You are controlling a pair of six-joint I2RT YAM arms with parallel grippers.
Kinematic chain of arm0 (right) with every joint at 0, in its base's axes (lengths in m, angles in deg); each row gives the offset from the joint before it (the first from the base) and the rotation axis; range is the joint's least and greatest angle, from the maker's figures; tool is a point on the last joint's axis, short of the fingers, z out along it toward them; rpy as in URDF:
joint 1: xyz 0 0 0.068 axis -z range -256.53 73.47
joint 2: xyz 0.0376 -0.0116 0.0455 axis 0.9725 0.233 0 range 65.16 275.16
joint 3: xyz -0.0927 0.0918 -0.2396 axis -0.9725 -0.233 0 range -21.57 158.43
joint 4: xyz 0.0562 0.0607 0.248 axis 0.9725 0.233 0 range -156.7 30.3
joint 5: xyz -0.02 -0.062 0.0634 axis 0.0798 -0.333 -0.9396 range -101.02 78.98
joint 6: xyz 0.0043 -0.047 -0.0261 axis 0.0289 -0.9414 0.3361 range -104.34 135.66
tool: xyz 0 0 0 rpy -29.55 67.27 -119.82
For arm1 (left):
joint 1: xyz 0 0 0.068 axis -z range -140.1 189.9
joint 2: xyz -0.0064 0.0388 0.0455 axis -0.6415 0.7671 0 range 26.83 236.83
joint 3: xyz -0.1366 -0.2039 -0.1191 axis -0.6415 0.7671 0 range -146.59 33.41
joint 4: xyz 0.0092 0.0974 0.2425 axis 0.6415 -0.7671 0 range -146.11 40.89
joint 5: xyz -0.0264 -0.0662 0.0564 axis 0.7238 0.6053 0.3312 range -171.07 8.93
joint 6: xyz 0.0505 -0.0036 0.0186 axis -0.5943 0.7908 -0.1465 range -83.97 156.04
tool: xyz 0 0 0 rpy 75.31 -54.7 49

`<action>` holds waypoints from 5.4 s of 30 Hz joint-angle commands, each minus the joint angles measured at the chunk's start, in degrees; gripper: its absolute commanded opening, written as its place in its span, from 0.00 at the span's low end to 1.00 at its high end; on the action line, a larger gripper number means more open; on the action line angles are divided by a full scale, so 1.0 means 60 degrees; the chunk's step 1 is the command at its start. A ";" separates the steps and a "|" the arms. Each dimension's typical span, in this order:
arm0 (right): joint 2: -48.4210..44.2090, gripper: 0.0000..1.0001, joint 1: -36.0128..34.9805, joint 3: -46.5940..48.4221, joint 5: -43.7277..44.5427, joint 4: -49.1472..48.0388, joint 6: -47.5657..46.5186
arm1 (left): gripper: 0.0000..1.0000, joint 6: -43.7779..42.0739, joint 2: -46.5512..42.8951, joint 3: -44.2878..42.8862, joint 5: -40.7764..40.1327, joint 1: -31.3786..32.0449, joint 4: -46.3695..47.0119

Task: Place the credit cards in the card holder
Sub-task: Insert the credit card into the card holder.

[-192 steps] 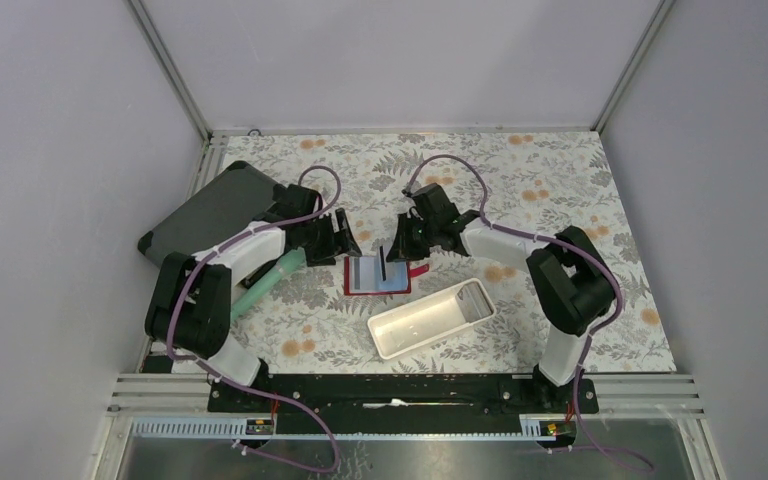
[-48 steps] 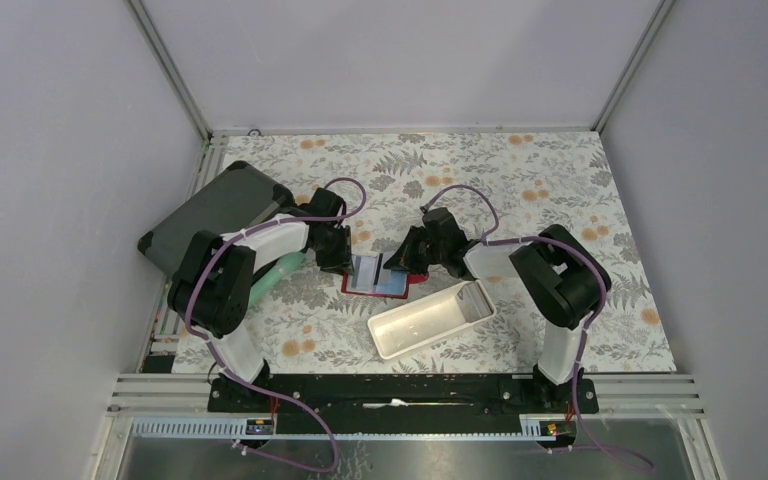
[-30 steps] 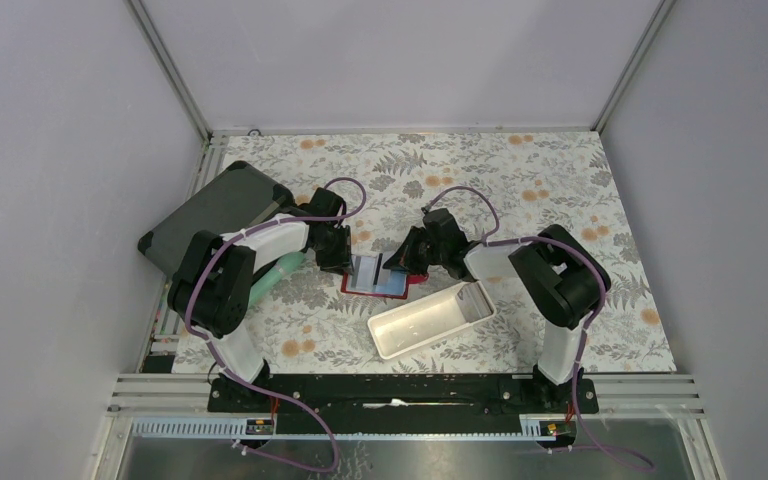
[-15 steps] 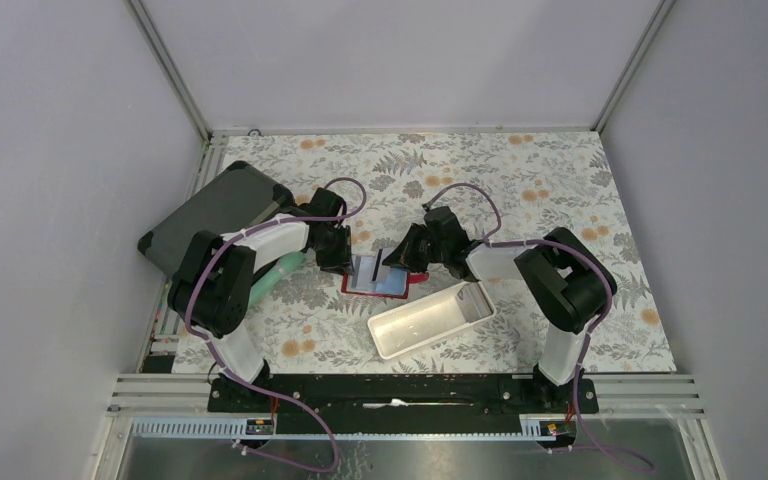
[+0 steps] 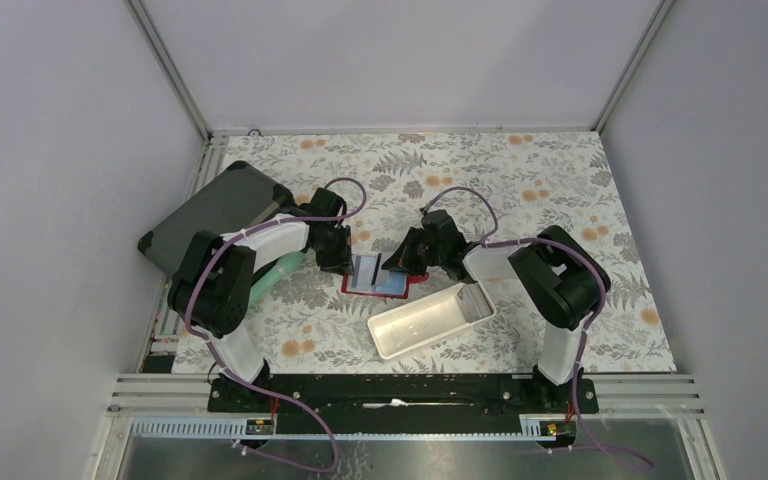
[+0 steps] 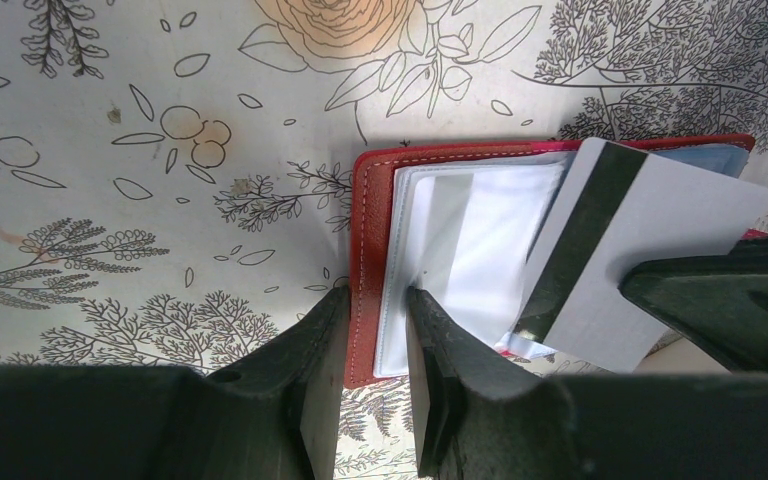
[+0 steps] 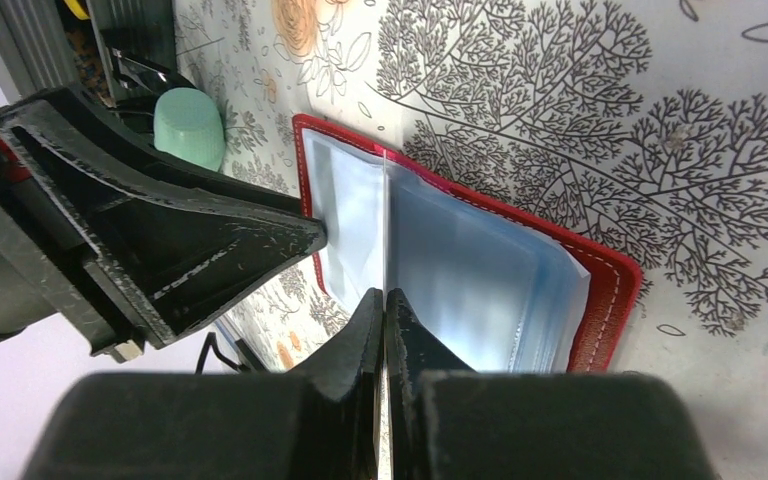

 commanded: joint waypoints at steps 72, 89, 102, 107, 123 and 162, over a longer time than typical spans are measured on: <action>0.0866 0.00 -0.0449 -0.0088 -0.0277 0.0311 0.0201 | 0.43 -0.0270 -0.0306 -0.0208 0.0667 0.0056 0.0354; 0.0755 0.00 -0.0444 -0.0150 -0.0724 0.0781 0.0020 | 0.42 -0.0286 -0.0248 -0.0309 0.0273 0.0060 0.0165; 0.1202 0.00 -0.0450 0.0472 -0.0765 0.1020 -0.0140 | 0.41 -0.0344 -0.0349 -0.0303 0.0482 0.0060 0.0250; 0.1366 0.00 -0.0441 0.0601 -0.0705 0.1165 -0.0207 | 0.41 -0.0351 -0.0382 -0.0302 0.0511 0.0060 0.0250; 0.1003 0.39 -0.0444 0.1759 -0.0052 0.3215 -0.1701 | 0.42 -0.0154 -0.0883 -0.0330 0.0544 0.0031 0.0064; 0.1148 0.72 -0.0898 0.4907 0.3952 0.8788 -0.5947 | 0.48 0.3186 -0.2880 0.2746 0.0768 -0.0164 0.4006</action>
